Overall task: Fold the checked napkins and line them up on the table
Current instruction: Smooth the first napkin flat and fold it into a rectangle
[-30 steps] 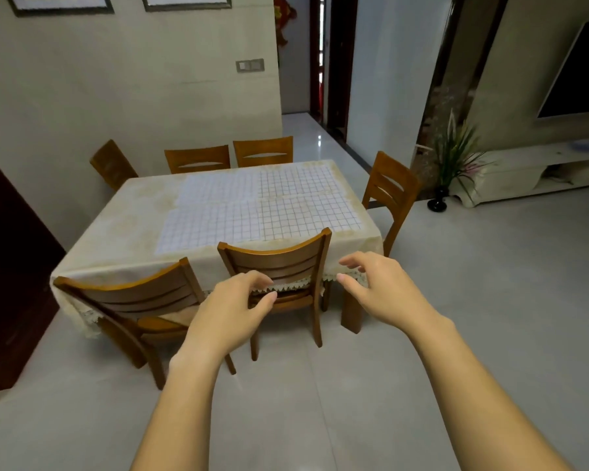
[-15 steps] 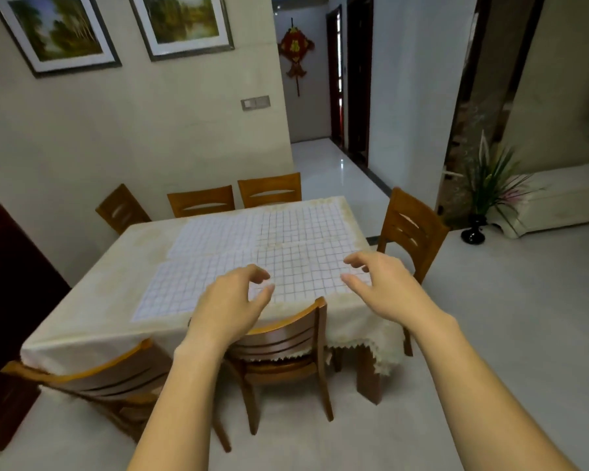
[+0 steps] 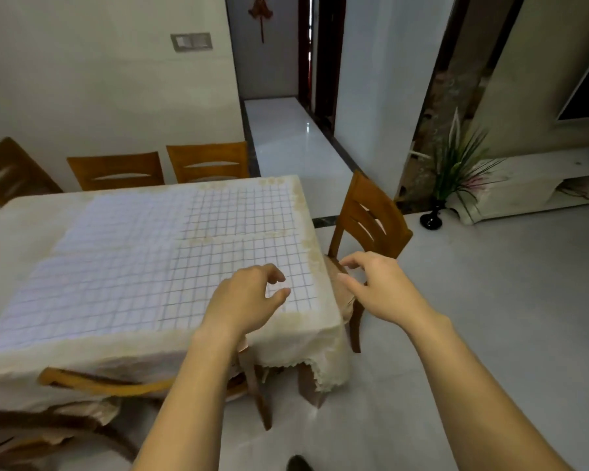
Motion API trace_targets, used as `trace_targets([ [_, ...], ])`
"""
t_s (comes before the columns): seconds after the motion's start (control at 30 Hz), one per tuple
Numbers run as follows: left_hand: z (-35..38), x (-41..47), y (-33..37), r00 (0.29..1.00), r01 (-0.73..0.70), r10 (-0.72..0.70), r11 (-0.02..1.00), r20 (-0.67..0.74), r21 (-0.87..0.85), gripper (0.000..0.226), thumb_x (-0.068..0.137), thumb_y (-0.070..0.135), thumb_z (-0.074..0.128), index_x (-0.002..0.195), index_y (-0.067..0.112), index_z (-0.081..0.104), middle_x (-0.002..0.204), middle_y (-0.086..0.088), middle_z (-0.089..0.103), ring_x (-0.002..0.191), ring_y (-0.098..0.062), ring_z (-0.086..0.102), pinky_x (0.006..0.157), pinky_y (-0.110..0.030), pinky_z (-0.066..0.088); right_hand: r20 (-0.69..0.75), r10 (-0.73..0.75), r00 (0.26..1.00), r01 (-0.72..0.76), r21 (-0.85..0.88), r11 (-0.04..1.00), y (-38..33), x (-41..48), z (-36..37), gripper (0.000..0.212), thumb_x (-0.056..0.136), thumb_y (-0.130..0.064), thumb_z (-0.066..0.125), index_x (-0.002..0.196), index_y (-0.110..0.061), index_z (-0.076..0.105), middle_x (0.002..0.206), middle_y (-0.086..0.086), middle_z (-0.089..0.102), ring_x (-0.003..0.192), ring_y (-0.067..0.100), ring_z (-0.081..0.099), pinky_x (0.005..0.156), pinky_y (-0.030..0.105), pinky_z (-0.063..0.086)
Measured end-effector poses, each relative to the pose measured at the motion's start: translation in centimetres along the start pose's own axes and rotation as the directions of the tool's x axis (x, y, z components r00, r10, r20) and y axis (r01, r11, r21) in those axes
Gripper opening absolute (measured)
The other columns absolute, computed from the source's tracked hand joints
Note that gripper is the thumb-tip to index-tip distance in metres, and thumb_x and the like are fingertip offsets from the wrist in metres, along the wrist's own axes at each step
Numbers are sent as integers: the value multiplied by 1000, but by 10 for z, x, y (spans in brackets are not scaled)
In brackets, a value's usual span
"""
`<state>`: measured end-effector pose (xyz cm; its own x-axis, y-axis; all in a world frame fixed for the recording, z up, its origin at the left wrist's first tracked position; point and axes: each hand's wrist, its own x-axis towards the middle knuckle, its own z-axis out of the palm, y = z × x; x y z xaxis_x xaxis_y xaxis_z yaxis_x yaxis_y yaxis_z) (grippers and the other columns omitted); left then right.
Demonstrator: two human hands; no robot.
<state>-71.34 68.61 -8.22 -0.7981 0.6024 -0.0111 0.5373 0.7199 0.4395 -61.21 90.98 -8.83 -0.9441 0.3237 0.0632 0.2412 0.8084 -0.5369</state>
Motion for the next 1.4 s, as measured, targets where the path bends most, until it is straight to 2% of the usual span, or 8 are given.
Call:
trace_targets([
  [0.13,2,97,38,990,-30,17,995,-141,-92,28,103,42,56,127,31,64,132,13,64,120,-10,59,94,-33,50,80,25,996,-21,-56,998,37,72,-39,34,97,-40,62,129,-28,62,122,-8,64,113,10,60,91,25,49],
  [0.2,-1,143,61,984,-54,34,993,-173,-109,28,103,40,57,128,30,64,130,12,65,119,-11,60,94,-34,50,3,39,999,-38,-88,995,59,110,-62,35,97,-41,61,129,-28,62,121,-7,64,110,11,60,89,28,52],
  [0.3,3,193,85,986,-77,68,996,-152,-54,31,102,42,57,129,28,64,130,10,65,120,-12,60,93,-32,49,-97,70,993,-77,-68,995,88,153,-86,36,98,-42,60,132,-28,60,122,-7,64,109,10,59,87,28,52],
  [0.43,24,240,103,997,-29,29,1000,-71,4,33,102,45,56,129,29,63,130,11,66,117,-12,62,93,-33,50,-7,72,997,-73,-26,997,134,188,-87,36,98,-43,59,133,-32,57,128,-9,61,113,9,58,87,23,48],
  [0.7,68,340,175,981,128,-120,991,-155,44,31,102,45,57,127,30,64,128,12,67,114,-11,63,81,-27,46,25,-112,993,111,39,993,246,292,-120,37,100,-43,57,135,-31,56,126,-7,62,111,9,58,81,18,43],
  [0.9,90,398,241,950,247,-232,968,-209,49,33,101,45,57,128,27,64,129,9,66,116,-12,62,84,-27,46,101,-193,976,199,-55,978,317,353,-157,37,100,-42,56,134,-29,57,127,-5,62,111,13,60,89,29,53],
  [1.2,97,434,225,829,498,-440,862,-345,97,32,99,50,55,123,31,65,124,9,68,114,-17,62,98,-44,51,200,-421,885,413,80,907,305,451,-150,32,99,-44,56,127,-31,61,118,-7,66,105,12,62,88,31,53],
  [1.4,114,519,208,790,551,-521,834,-324,4,34,100,49,55,127,30,63,131,3,64,122,-24,56,104,-45,43,243,-439,865,473,-101,875,319,533,-170,30,100,-45,53,123,-30,64,111,-8,70,101,15,64,94,39,52],
])
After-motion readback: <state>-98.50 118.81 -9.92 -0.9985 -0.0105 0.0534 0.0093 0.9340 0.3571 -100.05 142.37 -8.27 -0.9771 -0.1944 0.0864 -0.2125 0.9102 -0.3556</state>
